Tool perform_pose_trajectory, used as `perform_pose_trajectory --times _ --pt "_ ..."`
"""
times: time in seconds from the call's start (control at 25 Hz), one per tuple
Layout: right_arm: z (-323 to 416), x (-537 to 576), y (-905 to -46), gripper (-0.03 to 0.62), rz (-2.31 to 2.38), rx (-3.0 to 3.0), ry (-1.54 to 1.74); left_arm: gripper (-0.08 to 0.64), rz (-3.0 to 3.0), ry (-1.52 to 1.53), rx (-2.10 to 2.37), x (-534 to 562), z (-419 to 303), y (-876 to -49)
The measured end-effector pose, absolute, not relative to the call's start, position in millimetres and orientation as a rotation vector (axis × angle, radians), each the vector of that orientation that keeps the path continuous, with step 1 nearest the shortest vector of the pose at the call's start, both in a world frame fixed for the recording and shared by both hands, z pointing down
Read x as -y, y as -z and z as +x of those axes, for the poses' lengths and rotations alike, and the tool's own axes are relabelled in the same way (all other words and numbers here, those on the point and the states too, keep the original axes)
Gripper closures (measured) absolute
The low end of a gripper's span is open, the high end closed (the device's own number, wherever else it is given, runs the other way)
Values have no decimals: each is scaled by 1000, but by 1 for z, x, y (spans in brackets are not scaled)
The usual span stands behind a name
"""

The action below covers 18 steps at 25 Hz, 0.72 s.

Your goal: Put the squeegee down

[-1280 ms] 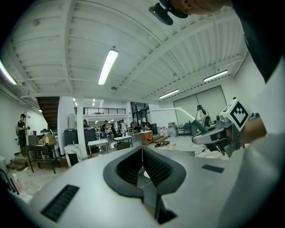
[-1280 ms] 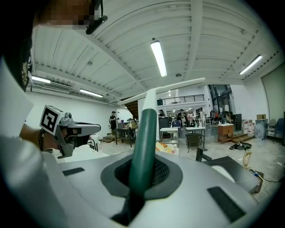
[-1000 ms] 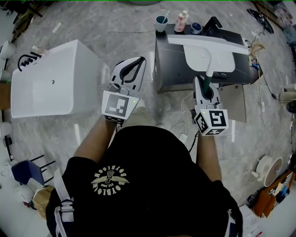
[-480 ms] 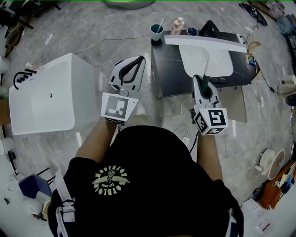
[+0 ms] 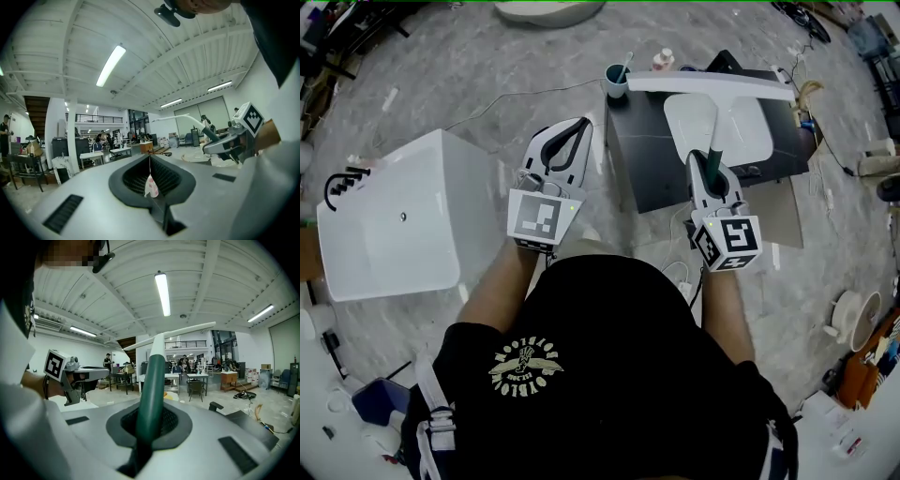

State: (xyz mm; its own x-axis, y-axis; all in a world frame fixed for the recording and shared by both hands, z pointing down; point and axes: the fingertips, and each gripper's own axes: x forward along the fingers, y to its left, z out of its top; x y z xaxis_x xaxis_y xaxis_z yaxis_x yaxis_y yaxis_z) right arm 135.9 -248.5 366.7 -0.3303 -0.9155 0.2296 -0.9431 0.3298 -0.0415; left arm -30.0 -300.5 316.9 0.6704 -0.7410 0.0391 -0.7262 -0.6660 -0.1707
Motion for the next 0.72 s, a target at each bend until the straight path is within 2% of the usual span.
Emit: perform_pose_trajectory --times 0.4,0.72 --pt "117 278 -371 563 1738 2350 -250 535 -2798 125 -1186 340 -57 -326" --pt "126 280 -414 563 1712 2299 -445 535 -2846 169 -1138 346 -43 -346"
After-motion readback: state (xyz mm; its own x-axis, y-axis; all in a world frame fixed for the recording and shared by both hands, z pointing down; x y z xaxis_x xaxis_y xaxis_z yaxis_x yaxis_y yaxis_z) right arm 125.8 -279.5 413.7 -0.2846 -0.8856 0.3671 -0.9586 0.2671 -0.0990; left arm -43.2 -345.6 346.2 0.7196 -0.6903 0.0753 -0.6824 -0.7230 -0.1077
